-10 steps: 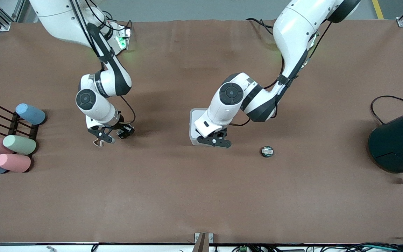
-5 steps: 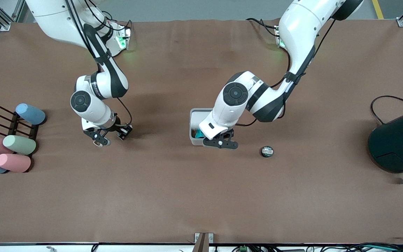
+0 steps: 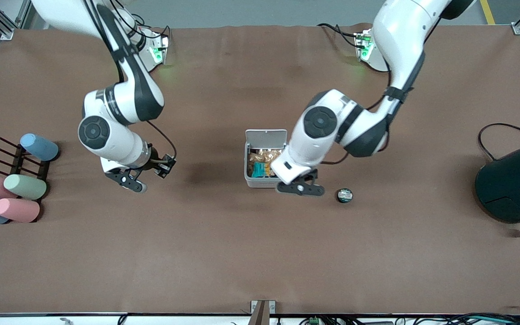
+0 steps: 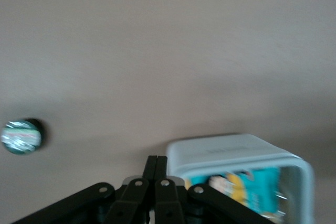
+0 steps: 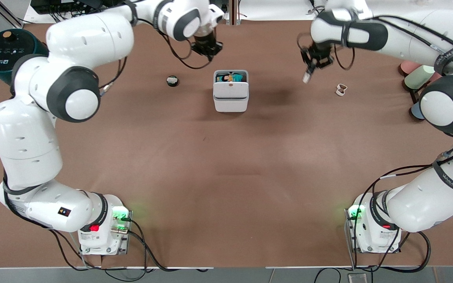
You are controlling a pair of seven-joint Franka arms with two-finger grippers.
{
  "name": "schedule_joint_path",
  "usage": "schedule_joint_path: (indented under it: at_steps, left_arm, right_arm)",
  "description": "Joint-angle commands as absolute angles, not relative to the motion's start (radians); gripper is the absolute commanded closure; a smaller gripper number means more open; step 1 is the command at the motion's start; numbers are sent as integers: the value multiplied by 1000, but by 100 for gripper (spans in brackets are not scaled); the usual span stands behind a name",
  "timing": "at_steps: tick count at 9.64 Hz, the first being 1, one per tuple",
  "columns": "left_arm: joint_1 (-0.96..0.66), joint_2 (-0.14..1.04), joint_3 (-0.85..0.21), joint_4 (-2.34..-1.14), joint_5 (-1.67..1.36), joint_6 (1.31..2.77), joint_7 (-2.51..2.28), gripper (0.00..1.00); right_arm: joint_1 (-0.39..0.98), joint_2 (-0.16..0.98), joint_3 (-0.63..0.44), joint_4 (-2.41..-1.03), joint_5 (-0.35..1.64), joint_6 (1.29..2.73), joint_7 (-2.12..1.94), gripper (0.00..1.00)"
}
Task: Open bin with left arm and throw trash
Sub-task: 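Drop the black box into the open bin with the right gripper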
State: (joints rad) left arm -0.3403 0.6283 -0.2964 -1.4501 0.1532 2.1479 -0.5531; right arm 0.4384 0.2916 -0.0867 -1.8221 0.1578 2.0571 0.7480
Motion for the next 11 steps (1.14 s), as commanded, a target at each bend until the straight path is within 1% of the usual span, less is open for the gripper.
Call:
schedule_joint_path:
  at_steps: [1, 2, 3, 4, 6, 7, 9, 10, 11]
  left_arm:
    - [-264, 629, -304, -1491, 169, 2135, -486, 63]
    - [-246, 649, -302, -1505, 170, 2135, -479, 43]
    - [-218, 658, -302, -1531, 185, 2137, -465, 20]
    - [-197, 669, -302, -1558, 255, 2137, -442, 0]
    - [-195, 686, -302, -1609, 317, 2154, -440, 0]
    - [-181, 690, -304, -1630, 319, 2173, -439, 0]
    - [-147, 690, -304, -1718, 321, 2296, -439, 0]
    - [-132, 689, -302, -1751, 321, 2345, -427, 0]
    - [-109, 687, -304, -1756, 321, 2350, -390, 0]
  right_arm:
    - [524, 304, -91, -1616, 181, 1976, 887, 100]
    - [566, 316, -91, -1561, 183, 1986, 958, 100]
    - [609, 355, -89, -1510, 181, 1988, 1012, 100]
    - [665, 397, -90, -1465, 186, 2000, 1079, 100]
    - [748, 481, -91, -1428, 186, 2130, 1194, 99]
    - [785, 515, -92, -1421, 183, 2170, 1247, 99]
    - [802, 567, -91, -1419, 183, 2190, 1262, 96]
    - [819, 593, -91, -1419, 183, 2228, 1273, 96]
    - [821, 609, -91, -1419, 186, 2256, 1278, 90]
